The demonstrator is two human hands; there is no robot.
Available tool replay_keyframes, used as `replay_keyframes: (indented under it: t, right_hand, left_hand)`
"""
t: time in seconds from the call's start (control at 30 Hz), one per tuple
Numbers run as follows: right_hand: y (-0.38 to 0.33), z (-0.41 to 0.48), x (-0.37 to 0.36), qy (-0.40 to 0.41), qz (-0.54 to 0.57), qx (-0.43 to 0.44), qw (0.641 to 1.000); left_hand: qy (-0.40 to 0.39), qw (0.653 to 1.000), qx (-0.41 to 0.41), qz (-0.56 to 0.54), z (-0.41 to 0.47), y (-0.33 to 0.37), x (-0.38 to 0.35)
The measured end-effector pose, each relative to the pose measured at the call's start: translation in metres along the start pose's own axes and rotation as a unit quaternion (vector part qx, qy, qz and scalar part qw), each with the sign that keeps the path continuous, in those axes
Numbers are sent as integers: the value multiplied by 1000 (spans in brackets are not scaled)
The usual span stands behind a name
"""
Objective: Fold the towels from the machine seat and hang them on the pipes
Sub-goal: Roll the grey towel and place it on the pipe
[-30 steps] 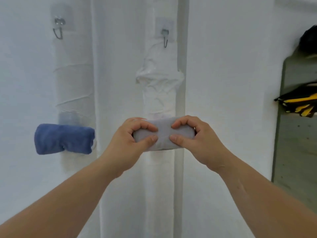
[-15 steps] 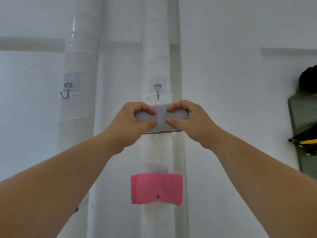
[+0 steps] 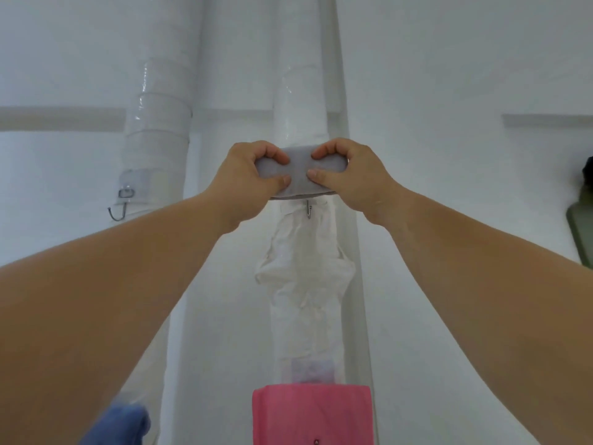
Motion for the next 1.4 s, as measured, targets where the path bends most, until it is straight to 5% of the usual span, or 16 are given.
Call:
replay_keyframes:
  t: [0.77, 0.87, 0.97, 1.07, 1.4]
  right_hand:
    - [68, -21, -6, -3, 4, -64, 998]
    - [68, -18, -6, 7, -114, -54, 992]
    - [47, -22, -14, 36, -278, 55, 958]
    - [46, -26, -32, -4, -363, 93, 927]
    - [85, -28, -40, -1, -232, 73, 970]
  left_hand:
    - [-24, 996, 51, -72, -12, -50, -42]
    - [-12, 996, -11, 90, -10, -39, -43]
    - [12, 917, -75, 392, -18, -31, -49]
    - [15, 853, -147, 501, -27, -30, -63]
    - [-13, 934, -108, 341, -22, -65, -78]
Point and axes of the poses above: each hand's wrist, its own z-axis towards the middle knuckle, its own x-axis out of the back of the hand, y = z × x, the point moved 10 cm from there along z, towards the middle knuckle, and after that the axes turned 2 degrees about -y, right-handed, at the moved point
